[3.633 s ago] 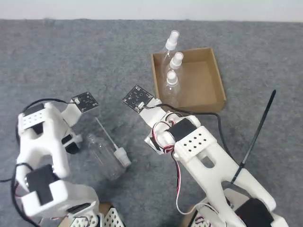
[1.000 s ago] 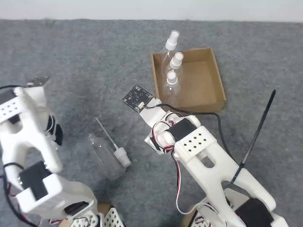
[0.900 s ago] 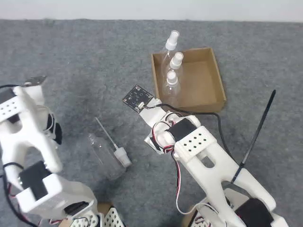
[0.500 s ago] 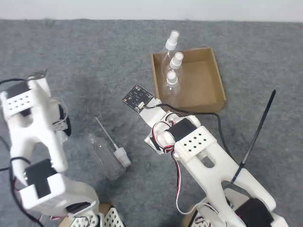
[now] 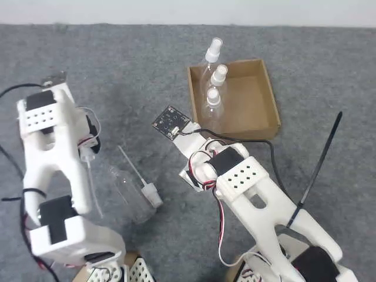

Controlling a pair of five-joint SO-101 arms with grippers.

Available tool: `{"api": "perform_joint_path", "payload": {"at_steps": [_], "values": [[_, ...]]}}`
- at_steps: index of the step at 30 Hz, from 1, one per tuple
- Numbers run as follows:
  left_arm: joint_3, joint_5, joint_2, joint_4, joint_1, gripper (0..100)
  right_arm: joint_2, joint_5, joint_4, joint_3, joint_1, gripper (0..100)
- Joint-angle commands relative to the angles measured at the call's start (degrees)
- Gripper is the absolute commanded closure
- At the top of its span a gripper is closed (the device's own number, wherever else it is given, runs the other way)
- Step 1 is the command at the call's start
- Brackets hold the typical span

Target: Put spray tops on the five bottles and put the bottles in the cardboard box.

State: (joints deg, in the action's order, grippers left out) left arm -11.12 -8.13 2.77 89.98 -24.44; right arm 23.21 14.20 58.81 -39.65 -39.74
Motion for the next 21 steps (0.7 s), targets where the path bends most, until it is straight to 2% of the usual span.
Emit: {"api": "perform_joint_path", "payload": {"at_steps": [1, 7, 21], "values": [[3.21, -2.29, -0.88, -0.88, 2.29, 99, 2.95, 0.88, -1.01, 0.70, 0.75, 87.3], [6.11, -5.10, -0.88, -0.62, 2.73, 99, 2.95, 0.88, -1.01, 0.70, 0.75, 87.3], [6.73, -5.01, -1.85, -0.53, 2.90, 99, 2.95, 0.88, -1.01, 0.70, 0.75, 87.3]]}}
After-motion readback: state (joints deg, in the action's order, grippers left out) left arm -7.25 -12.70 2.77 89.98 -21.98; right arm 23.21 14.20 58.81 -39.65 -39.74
